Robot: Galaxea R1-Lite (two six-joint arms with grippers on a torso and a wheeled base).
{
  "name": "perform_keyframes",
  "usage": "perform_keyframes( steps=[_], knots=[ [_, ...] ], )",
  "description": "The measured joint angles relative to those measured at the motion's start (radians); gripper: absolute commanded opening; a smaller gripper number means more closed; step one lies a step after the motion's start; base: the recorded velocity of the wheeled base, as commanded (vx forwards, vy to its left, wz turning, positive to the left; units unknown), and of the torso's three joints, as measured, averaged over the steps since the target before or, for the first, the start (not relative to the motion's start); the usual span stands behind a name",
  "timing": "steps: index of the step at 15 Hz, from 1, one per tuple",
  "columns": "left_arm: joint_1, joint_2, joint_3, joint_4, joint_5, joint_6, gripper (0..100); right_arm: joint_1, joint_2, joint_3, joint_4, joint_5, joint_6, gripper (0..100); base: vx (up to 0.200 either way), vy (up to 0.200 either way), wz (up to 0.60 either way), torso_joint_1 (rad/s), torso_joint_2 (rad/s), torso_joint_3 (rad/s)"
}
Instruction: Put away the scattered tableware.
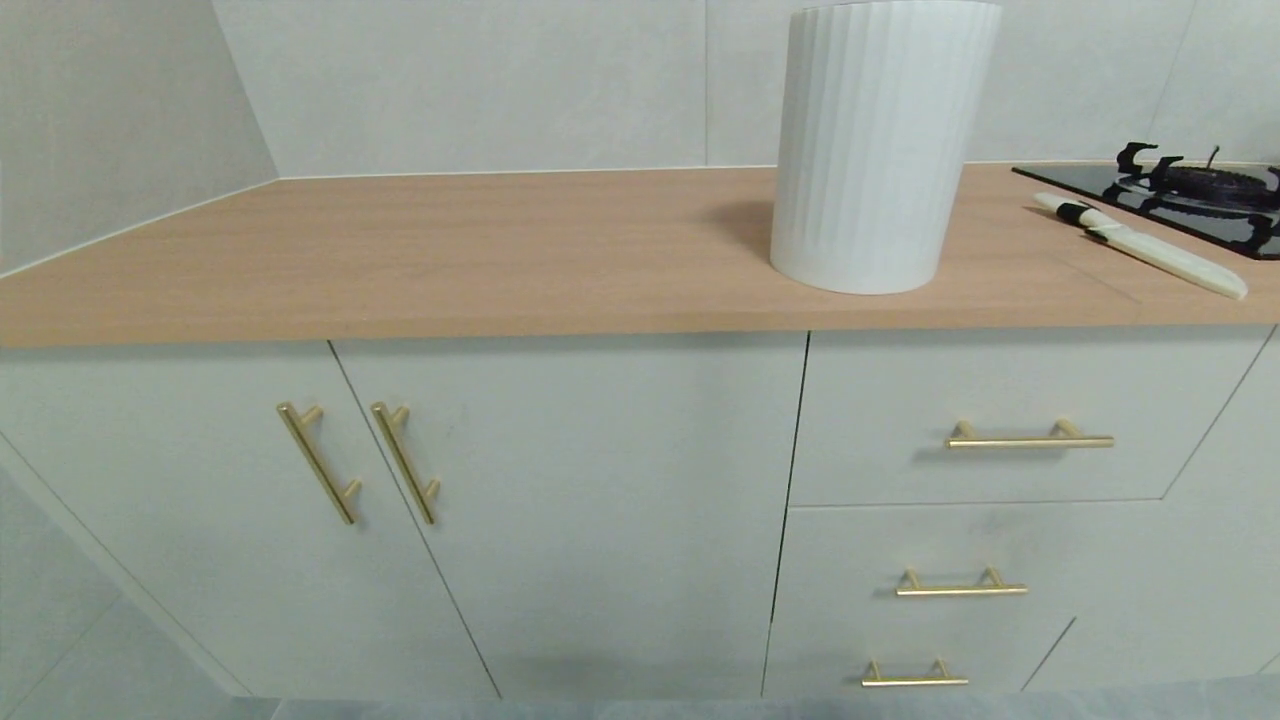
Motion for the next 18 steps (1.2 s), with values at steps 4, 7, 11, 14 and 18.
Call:
perform_keyframes(
  steps=[4,7,11,14,18],
  knots=[
    [0.000,0.000,0.000,0.000,0.000,0.000,100,0.000,0.000,0.000,0.000,0.000,0.000,100,0.200,0.000,0.00,0.000,0.00,0.004],
    [0.000,0.000,0.000,0.000,0.000,-0.001,100,0.000,0.000,0.000,0.000,0.000,0.000,100,0.133,0.000,0.00,0.005,0.00,0.000],
    [0.000,0.000,0.000,0.000,0.000,-0.001,100,0.000,0.001,0.000,0.000,0.000,0.000,100,0.000,0.000,0.00,0.000,0.00,0.000],
    [0.000,0.000,0.000,0.000,0.000,-0.001,100,0.000,0.001,0.000,0.000,0.000,0.003,100,0.000,0.000,0.00,0.000,0.00,0.000],
    [0.000,0.000,0.000,0.000,0.001,-0.001,100,0.000,0.001,0.000,0.000,-0.001,0.003,100,0.000,-0.100,0.00,-0.001,0.00,0.001]
  ],
)
